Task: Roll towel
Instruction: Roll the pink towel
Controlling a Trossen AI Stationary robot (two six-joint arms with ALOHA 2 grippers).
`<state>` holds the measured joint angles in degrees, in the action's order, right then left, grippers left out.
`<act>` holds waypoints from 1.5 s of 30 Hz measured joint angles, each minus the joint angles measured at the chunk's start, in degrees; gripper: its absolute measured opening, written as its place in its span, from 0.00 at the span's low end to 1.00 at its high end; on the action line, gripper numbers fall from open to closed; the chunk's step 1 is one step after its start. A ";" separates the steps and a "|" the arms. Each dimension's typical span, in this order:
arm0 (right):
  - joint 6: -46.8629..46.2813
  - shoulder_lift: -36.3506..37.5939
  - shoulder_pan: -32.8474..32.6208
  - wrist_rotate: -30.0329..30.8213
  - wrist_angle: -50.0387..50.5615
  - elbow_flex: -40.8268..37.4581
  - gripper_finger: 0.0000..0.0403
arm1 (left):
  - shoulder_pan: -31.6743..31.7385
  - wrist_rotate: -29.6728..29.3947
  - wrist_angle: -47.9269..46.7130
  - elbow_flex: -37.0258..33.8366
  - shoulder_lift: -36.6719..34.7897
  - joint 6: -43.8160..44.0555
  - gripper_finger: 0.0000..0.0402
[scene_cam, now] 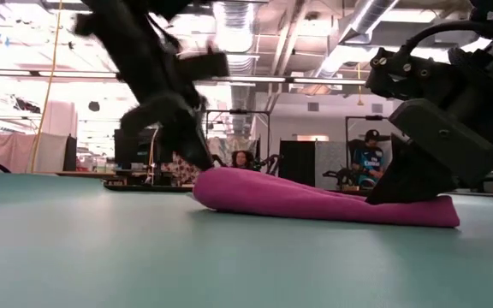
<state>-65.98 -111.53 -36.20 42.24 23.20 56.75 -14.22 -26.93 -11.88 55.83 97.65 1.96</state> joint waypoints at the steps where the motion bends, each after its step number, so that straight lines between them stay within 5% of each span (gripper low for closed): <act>1: 0.00 -0.01 -0.08 0.02 0.00 0.00 0.02 | -1.72 -5.01 -0.35 -0.02 -0.98 -0.86 0.00; 4: 0.00 -0.04 -0.10 0.04 0.01 -0.02 0.02 | -6.14 -12.41 1.01 -0.03 -4.60 -0.76 0.00; 10: 0.22 -0.07 -0.05 0.04 0.13 -0.02 0.02 | -11.25 8.32 37.49 -12.09 -6.75 -7.26 0.00; 13: 0.40 -0.07 -0.05 0.03 0.10 -0.02 0.02 | -8.36 8.30 53.26 -19.59 -4.51 -7.94 0.00; 17: 0.48 -0.07 -0.04 0.04 -0.02 -0.04 0.02 | -3.29 12.99 62.58 -24.43 -1.47 -5.99 0.00; 37: 0.11 -0.11 -0.27 0.28 0.07 -0.07 0.02 | 7.69 17.48 60.62 -21.40 13.81 2.20 0.00; 45: 3.13 3.08 -3.56 13.16 1.31 1.06 0.02 | 7.69 18.60 56.11 -21.18 13.52 9.09 0.00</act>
<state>-62.85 -108.45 -39.76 55.40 24.51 57.81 -6.52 -8.33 44.23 34.65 111.18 11.05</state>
